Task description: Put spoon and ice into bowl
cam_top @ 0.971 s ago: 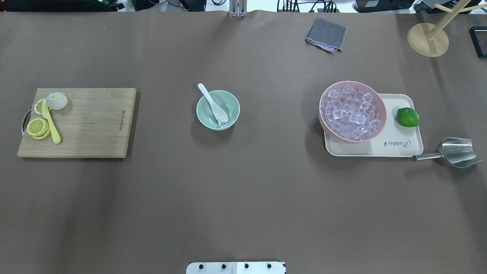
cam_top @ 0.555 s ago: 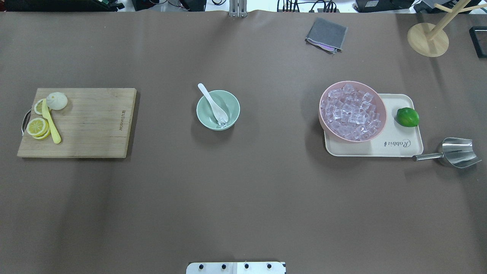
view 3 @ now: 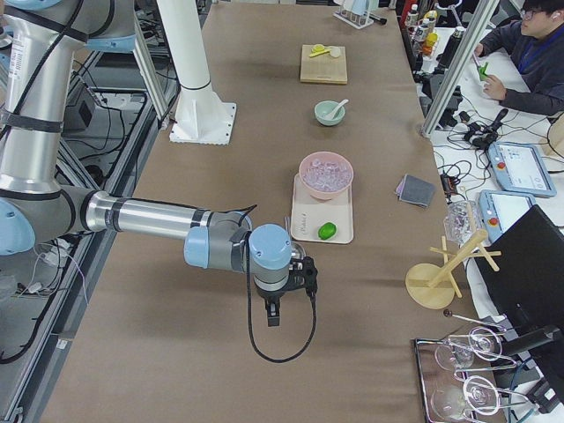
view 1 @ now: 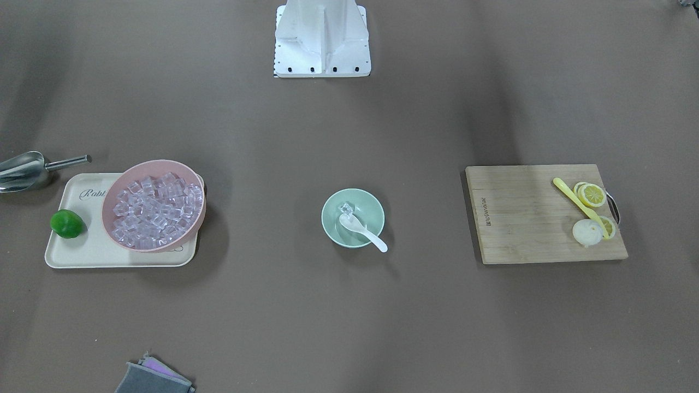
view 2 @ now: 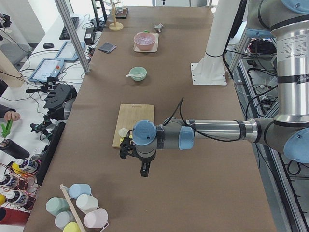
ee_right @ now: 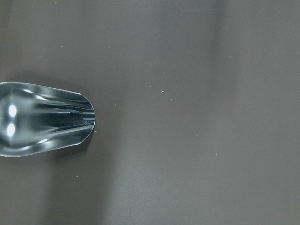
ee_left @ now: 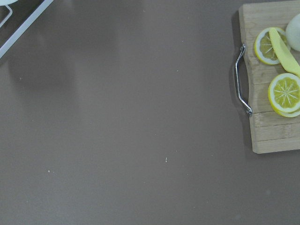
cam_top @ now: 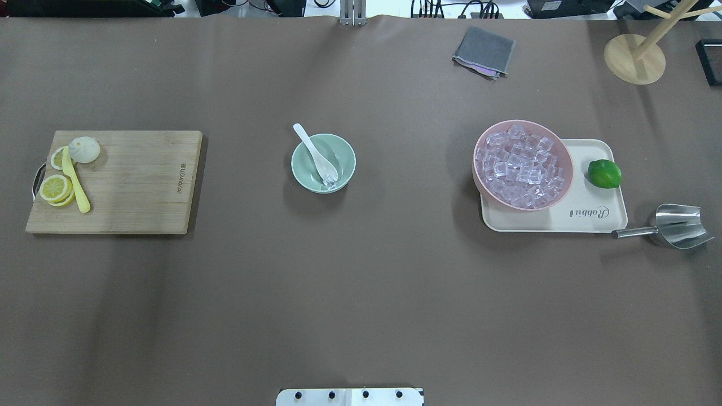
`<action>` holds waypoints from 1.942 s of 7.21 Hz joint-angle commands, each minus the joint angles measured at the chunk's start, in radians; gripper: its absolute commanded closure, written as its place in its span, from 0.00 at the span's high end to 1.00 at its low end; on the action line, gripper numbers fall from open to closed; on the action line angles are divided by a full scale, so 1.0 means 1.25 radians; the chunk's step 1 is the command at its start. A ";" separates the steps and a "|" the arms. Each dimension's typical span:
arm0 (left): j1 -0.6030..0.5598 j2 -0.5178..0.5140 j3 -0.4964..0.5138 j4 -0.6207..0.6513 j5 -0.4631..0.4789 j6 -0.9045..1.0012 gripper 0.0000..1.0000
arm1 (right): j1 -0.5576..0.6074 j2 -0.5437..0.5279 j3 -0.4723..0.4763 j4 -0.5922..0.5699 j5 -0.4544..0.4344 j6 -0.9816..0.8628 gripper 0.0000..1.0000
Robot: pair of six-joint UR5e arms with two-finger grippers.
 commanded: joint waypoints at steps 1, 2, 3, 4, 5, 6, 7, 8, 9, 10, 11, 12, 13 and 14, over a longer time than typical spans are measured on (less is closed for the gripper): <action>0.001 0.002 0.003 0.000 0.001 0.000 0.99 | -0.001 -0.001 -0.002 0.001 0.009 -0.001 1.00; 0.001 0.002 0.012 0.000 -0.001 0.000 0.99 | -0.001 -0.001 -0.001 0.001 0.016 0.000 1.00; 0.001 0.005 0.014 0.000 0.001 -0.001 0.99 | -0.001 -0.001 -0.001 0.001 0.016 -0.001 1.00; 0.000 0.005 0.014 0.000 0.001 -0.001 0.99 | -0.001 -0.001 -0.002 0.001 0.016 -0.001 1.00; 0.001 0.005 0.014 0.000 -0.001 -0.001 0.99 | -0.001 -0.001 -0.002 0.001 0.018 0.000 1.00; 0.001 0.005 0.016 0.000 0.014 -0.001 0.99 | -0.001 -0.002 -0.002 0.001 0.018 0.000 1.00; 0.001 0.005 0.015 -0.001 0.029 -0.001 0.99 | -0.001 -0.003 -0.002 0.001 0.024 -0.001 1.00; 0.001 0.004 0.014 -0.001 0.029 -0.001 0.99 | -0.001 -0.005 -0.002 0.001 0.024 0.000 1.00; 0.001 0.005 0.014 -0.002 0.029 -0.001 0.99 | -0.001 -0.006 -0.002 0.001 0.025 0.000 1.00; 0.001 0.004 0.014 -0.003 0.029 -0.001 0.99 | -0.001 -0.007 -0.004 0.001 0.032 0.000 1.00; 0.001 0.004 0.014 -0.003 0.029 -0.001 0.99 | -0.001 -0.007 -0.009 0.001 0.048 -0.001 1.00; 0.001 0.004 0.014 -0.003 0.029 -0.001 0.99 | -0.001 -0.007 -0.009 0.001 0.051 -0.001 1.00; 0.001 0.004 0.014 -0.003 0.029 0.000 0.99 | -0.001 -0.007 -0.009 0.001 0.052 -0.001 1.00; 0.001 0.004 0.013 -0.003 0.029 0.000 0.99 | -0.001 -0.007 -0.010 0.001 0.056 -0.001 1.00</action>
